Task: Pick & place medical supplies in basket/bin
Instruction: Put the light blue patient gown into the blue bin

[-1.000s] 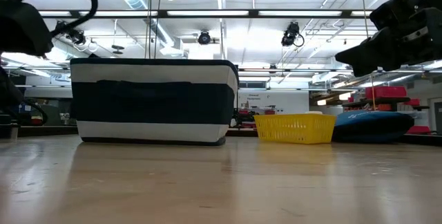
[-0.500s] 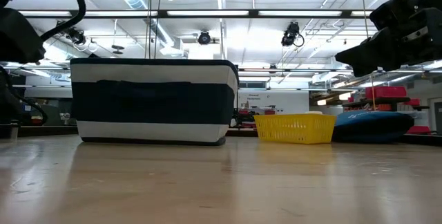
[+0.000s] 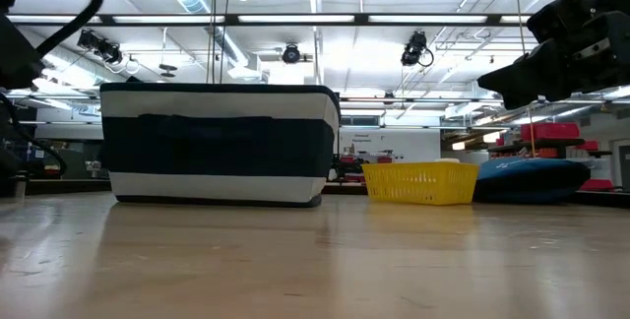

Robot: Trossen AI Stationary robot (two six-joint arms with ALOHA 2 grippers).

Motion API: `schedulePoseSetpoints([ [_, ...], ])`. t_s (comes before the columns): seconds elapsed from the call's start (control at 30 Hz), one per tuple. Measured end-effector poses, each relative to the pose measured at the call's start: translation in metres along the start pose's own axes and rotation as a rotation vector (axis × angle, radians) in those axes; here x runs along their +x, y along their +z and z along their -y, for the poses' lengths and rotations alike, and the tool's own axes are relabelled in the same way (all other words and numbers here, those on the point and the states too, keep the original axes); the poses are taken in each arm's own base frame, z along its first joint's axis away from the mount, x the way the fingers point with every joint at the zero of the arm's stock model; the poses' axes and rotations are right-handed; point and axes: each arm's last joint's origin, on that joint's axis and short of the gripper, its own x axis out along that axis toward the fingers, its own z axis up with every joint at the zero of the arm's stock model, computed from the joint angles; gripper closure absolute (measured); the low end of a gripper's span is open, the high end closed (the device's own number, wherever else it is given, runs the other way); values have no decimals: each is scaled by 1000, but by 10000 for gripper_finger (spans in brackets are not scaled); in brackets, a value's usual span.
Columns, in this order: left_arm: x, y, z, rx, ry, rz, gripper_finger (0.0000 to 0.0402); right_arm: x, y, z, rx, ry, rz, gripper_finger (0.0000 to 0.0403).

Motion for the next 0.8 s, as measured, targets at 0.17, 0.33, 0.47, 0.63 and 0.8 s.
schedulePoseSetpoints([
  [0.17,0,4,4,75,-68,26,366,0,0,0,0,0,0,394],
  [0.33,-7,18,10,147,-147,141,366,0,0,0,0,0,0,394],
  [0.47,-18,32,12,191,-180,245,366,0,0,0,0,1,0,394],
  [0.63,-38,44,13,263,-192,358,366,0,0,0,0,1,-1,394],
  [0.8,-61,55,16,367,-146,526,366,0,0,0,0,1,-1,394],
])
